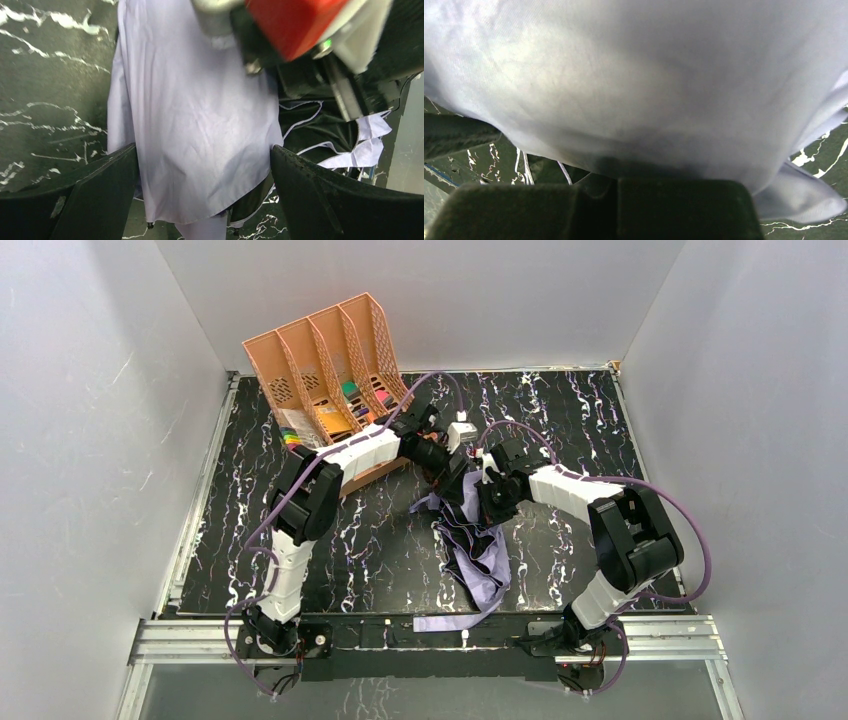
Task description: Put away the umbrella
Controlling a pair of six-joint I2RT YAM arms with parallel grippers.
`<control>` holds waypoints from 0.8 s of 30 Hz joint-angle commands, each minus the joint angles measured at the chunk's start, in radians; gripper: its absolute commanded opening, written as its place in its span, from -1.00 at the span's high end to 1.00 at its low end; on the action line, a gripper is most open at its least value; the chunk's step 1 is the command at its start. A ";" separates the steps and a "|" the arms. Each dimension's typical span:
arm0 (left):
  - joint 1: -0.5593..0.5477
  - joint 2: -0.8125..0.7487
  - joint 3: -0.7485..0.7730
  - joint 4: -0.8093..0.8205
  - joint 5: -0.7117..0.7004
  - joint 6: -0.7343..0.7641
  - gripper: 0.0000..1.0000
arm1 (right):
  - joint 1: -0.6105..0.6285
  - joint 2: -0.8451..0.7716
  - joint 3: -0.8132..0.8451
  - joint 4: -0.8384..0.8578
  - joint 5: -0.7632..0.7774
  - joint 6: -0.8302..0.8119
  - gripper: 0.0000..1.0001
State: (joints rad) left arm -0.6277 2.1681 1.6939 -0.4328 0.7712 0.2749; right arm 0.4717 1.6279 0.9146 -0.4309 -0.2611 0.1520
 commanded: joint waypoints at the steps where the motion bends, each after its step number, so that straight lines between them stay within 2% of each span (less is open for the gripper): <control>1: -0.009 -0.042 -0.043 -0.018 0.033 0.020 -0.97 | -0.009 0.037 -0.011 -0.049 0.071 -0.028 0.98; 9: -0.047 -0.056 -0.122 -0.018 -0.034 0.042 -0.96 | -0.010 0.032 -0.016 -0.047 0.072 -0.025 0.99; 10: -0.051 -0.057 -0.130 -0.018 -0.048 0.045 -0.90 | -0.010 0.032 -0.016 -0.046 0.072 -0.025 0.98; 13: -0.067 -0.062 -0.145 -0.025 -0.104 0.047 -0.45 | -0.009 0.028 -0.017 -0.043 0.071 -0.021 0.98; 20: -0.092 -0.101 -0.185 -0.028 -0.196 0.047 0.31 | -0.010 0.005 -0.028 -0.013 0.046 -0.006 0.98; 22: -0.095 -0.115 -0.194 -0.030 -0.203 0.049 0.66 | -0.011 -0.017 -0.038 0.008 0.026 0.002 0.97; 23: -0.098 -0.126 -0.200 -0.031 -0.210 0.048 0.93 | -0.011 -0.030 -0.044 0.023 0.015 0.007 0.93; 24: -0.098 -0.137 -0.207 -0.025 -0.216 0.045 1.00 | -0.010 -0.048 -0.054 0.036 0.004 0.012 0.89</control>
State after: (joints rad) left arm -0.6998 2.0899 1.5307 -0.3737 0.6086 0.2955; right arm 0.4694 1.6238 0.9031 -0.4297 -0.2707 0.1635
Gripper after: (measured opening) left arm 0.144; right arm 0.029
